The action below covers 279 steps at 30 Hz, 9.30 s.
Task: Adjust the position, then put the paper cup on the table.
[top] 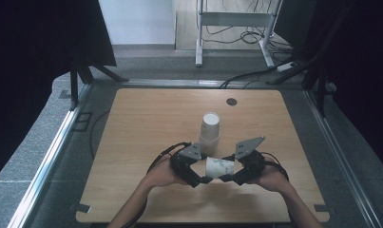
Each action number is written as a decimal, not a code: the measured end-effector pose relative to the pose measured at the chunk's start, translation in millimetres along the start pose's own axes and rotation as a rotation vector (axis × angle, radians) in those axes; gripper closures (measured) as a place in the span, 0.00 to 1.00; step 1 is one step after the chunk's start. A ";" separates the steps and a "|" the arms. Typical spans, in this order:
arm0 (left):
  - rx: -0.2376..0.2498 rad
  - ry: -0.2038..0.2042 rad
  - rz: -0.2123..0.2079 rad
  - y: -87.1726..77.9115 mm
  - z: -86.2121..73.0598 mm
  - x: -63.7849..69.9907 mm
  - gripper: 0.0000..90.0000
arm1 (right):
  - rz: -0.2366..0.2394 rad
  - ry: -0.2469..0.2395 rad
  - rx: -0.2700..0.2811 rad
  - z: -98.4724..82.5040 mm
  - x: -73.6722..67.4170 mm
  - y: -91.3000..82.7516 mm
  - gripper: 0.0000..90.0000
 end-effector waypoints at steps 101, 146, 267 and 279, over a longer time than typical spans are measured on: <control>-0.094 0.035 -0.007 -6.7 18.6 4.0 0.16 | 0.037 -0.044 -0.054 -2.7 -4.3 12.6 0.40; 0.023 0.020 -0.032 -9.8 20.9 4.5 0.31 | 0.019 -0.019 0.131 -17.8 -6.5 20.3 0.40; -0.380 -0.267 0.519 -53.8 -37.4 -52.5 0.18 | -0.418 0.328 -0.058 -107.8 29.5 3.2 0.01; -0.231 -0.275 0.504 -66.7 -29.9 -41.2 0.09 | -0.410 0.337 -0.059 -108.6 29.4 3.1 0.04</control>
Point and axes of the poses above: each handheld gripper's, and its own axes: y roughly forward along the jaws, z roughly out of its top, x roughly to its right, the point moved 1 cm from there along y, roughly forward along the jaws, and after that the axes turned 2 degrees about -y, right-handed, at the moved point
